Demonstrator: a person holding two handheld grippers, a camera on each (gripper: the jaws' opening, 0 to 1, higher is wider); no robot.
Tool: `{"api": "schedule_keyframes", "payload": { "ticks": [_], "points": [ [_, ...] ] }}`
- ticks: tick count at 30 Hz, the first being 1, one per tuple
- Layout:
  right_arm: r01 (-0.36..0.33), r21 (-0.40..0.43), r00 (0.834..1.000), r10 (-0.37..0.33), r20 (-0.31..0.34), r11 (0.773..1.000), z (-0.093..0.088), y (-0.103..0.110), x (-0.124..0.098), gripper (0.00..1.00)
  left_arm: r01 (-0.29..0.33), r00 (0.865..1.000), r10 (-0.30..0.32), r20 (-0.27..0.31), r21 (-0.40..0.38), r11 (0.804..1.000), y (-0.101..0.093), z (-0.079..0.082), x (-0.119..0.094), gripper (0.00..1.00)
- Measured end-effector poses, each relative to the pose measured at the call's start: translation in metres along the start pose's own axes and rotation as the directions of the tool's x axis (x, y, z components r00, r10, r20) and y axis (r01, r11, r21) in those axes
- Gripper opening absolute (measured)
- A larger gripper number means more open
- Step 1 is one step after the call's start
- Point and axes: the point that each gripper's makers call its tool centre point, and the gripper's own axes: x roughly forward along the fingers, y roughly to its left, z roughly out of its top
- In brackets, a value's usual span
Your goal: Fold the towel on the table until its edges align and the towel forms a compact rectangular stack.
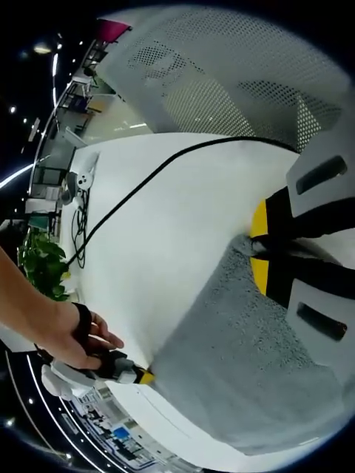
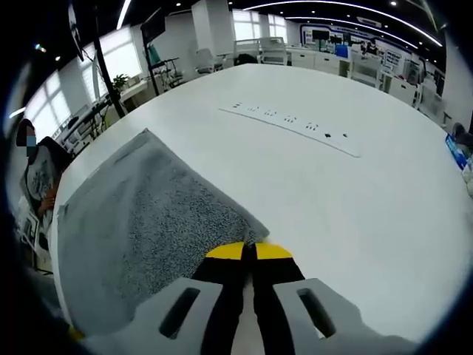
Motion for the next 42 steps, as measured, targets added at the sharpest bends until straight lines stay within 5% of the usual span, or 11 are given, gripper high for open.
{"api": "schedule_keyframes", "payload": {
  "ticks": [21, 42],
  "points": [
    [0.034, 0.002, 0.999, -0.034, -0.015, 0.999, -0.026, -0.030, -0.037, 0.00, 0.052, 0.998, -0.053, 0.017, 0.040, 0.998, -0.029, 0.026, 0.016, 0.05],
    [0.071, -0.035, 0.997, -0.071, -0.011, 0.997, -0.033, -0.061, -0.066, 0.00, 0.088, 0.992, -0.087, 0.087, -0.014, 0.996, -0.048, 0.068, 0.028, 0.05]
  ]
}}
